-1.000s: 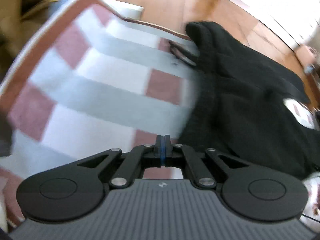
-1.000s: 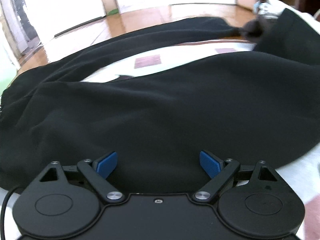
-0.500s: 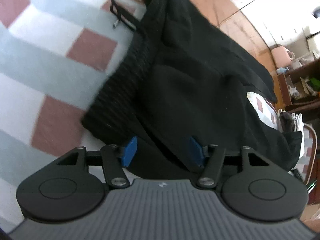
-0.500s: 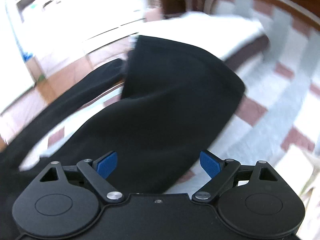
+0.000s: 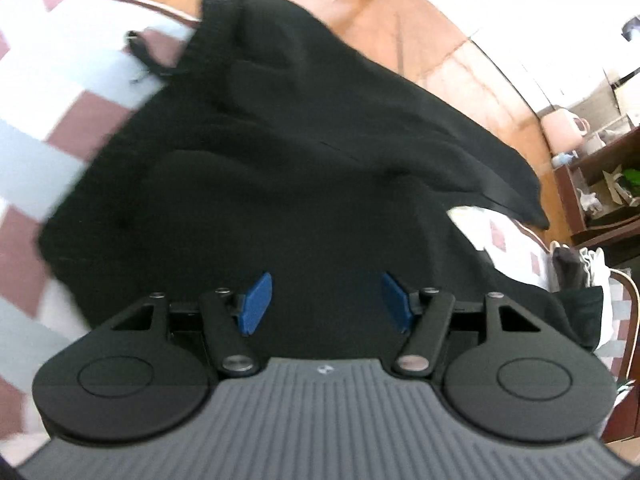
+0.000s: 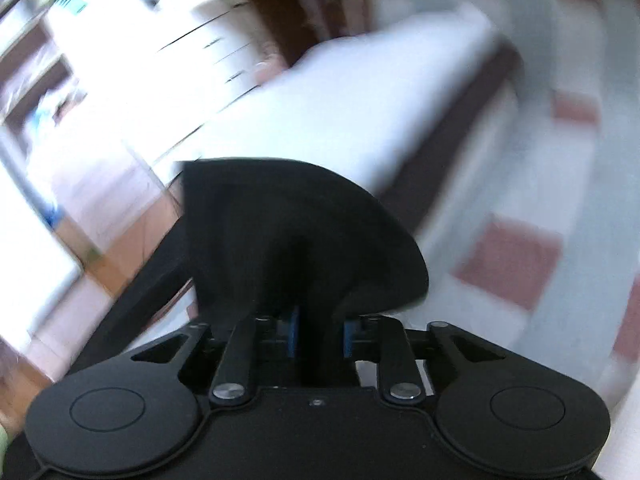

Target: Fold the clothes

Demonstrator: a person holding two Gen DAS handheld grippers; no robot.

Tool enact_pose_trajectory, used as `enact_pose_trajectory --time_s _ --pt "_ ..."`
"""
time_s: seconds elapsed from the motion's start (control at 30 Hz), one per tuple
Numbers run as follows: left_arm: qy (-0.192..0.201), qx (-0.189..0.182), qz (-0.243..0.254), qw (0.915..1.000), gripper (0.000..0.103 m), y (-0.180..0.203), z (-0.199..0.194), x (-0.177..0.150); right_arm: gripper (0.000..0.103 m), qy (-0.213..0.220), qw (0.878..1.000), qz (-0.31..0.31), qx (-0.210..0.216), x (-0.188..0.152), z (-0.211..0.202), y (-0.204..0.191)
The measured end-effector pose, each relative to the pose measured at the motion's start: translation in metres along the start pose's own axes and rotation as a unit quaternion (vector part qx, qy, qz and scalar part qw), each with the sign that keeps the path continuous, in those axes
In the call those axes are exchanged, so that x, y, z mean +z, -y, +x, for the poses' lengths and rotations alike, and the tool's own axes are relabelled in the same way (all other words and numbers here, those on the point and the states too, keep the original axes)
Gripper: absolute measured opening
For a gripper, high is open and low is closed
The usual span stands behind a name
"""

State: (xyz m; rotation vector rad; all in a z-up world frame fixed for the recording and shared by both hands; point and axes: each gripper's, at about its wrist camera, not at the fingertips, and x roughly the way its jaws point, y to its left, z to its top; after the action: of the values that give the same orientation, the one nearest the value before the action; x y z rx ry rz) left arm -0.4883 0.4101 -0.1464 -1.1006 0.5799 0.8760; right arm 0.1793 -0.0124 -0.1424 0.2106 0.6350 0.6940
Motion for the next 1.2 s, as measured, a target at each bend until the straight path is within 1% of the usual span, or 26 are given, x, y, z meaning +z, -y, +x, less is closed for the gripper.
enact_pose_trajectory --time_s 0.03,0.07,0.1,0.13,0.2,0.23,0.27,0.33,0.4,0.47,0.5,0.53,0.6,0.63,0.67,0.77,0.87,0.9,0.93,1.0,1.03,1.07,1.1,1.13,1.2 --pt "0.005 0.009 0.011 0.9999 0.060 0.009 0.005 -0.003 0.009 0.030 0.999 -0.026 0.001 0.009 -0.017 -0.010" --pt "0.010 0.020 0.024 0.9995 0.060 0.018 0.011 -0.005 0.008 0.051 0.998 -0.038 -0.011 0.015 -0.027 -0.010" --pt "0.014 0.044 0.044 0.9980 0.061 0.026 0.017 -0.010 0.008 0.070 0.996 -0.045 -0.028 0.021 -0.037 -0.008" --pt "0.015 0.071 0.064 0.9953 0.061 0.029 0.023 -0.015 0.008 0.070 0.995 -0.050 -0.043 0.024 -0.035 -0.002" --pt "0.003 0.129 0.086 0.9878 0.061 0.023 0.036 -0.023 0.008 0.044 0.995 -0.052 -0.068 0.024 -0.022 0.012" --pt "-0.006 0.154 0.093 0.9837 0.061 0.016 0.042 -0.028 0.008 0.038 0.996 -0.054 -0.068 0.024 -0.019 0.015" --pt "-0.010 0.161 0.089 0.9829 0.061 0.009 0.044 -0.032 0.008 0.034 0.996 -0.056 -0.065 0.023 -0.019 0.017" --pt "0.002 0.142 0.069 0.9875 0.061 -0.001 0.036 -0.034 0.008 0.032 0.996 -0.061 -0.057 0.022 -0.018 0.011" --pt "0.015 0.134 0.047 0.9897 0.063 -0.007 0.022 -0.028 0.009 0.028 0.996 -0.069 -0.054 0.023 -0.020 0.008" --pt "0.037 0.147 0.026 0.9882 0.065 -0.017 0.001 -0.020 0.009 0.025 0.996 -0.067 -0.053 0.019 -0.024 0.009" --pt "0.050 0.152 0.017 0.9869 0.068 -0.023 -0.009 -0.016 0.009 0.025 0.996 -0.064 -0.052 0.018 -0.025 0.011" --pt "0.062 0.158 0.008 0.9854 0.073 -0.028 -0.020 -0.012 0.009 0.024 0.997 -0.061 -0.051 0.017 -0.026 0.013" --pt "0.081 0.168 -0.017 0.9823 0.081 -0.045 -0.042 -0.002 0.010 0.021 0.997 -0.061 -0.050 0.017 -0.026 0.014" --pt "0.082 0.172 -0.034 0.9811 0.081 -0.057 -0.051 0.003 0.010 0.019 0.996 -0.066 -0.051 0.017 -0.026 0.014" --pt "0.074 0.174 -0.049 0.9807 0.082 -0.069 -0.057 0.007 0.011 0.018 0.996 -0.071 -0.052 0.017 -0.025 0.013" --pt "0.009 0.163 -0.074 0.9838 0.082 -0.105 -0.059 0.017 0.011 0.016 0.995 -0.085 -0.054 0.017 -0.024 0.011" --pt "-0.030 0.116 -0.100 0.9878 0.082 -0.124 -0.054 0.017 0.011 0.012 0.994 -0.096 -0.053 0.018 -0.024 0.006" --pt "-0.039 0.094 -0.109 0.9888 0.083 -0.128 -0.050 0.017 0.011 0.011 0.993 -0.101 -0.052 0.019 -0.024 0.005" --pt "-0.050 0.078 -0.118 0.9887 0.087 -0.131 -0.043 0.017 0.011 0.010 0.993 -0.106 -0.052 0.020 -0.023 0.003" --pt "-0.069 0.083 -0.124 0.9864 0.088 -0.130 -0.027 0.017 0.011 0.007 0.992 -0.118 -0.052 0.021 -0.023 0.000" --pt "-0.075 0.088 -0.111 0.9872 0.086 -0.126 -0.019 0.017 0.011 0.006 0.991 -0.120 -0.052 0.022 -0.023 -0.001" --pt "-0.081 0.092 -0.097 0.9877 0.079 -0.122 -0.011 0.018 0.011 0.005 0.991 -0.121 -0.051 0.024 -0.023 -0.002" --pt "-0.085 0.097 -0.078 0.9886 0.032 -0.116 -0.004 0.019 0.011 0.004 0.991 -0.123 -0.049 0.026 -0.023 -0.003" --pt "-0.083 0.101 -0.039 0.9907 0.012 -0.105 0.000 0.022 0.011 0.004 0.991 -0.125 -0.046 0.028 -0.024 -0.005" --pt "-0.054 0.104 0.015 0.9930 0.012 -0.083 -0.004 0.024 0.010 0.004 0.991 -0.130 -0.037 0.036 -0.027 -0.011"
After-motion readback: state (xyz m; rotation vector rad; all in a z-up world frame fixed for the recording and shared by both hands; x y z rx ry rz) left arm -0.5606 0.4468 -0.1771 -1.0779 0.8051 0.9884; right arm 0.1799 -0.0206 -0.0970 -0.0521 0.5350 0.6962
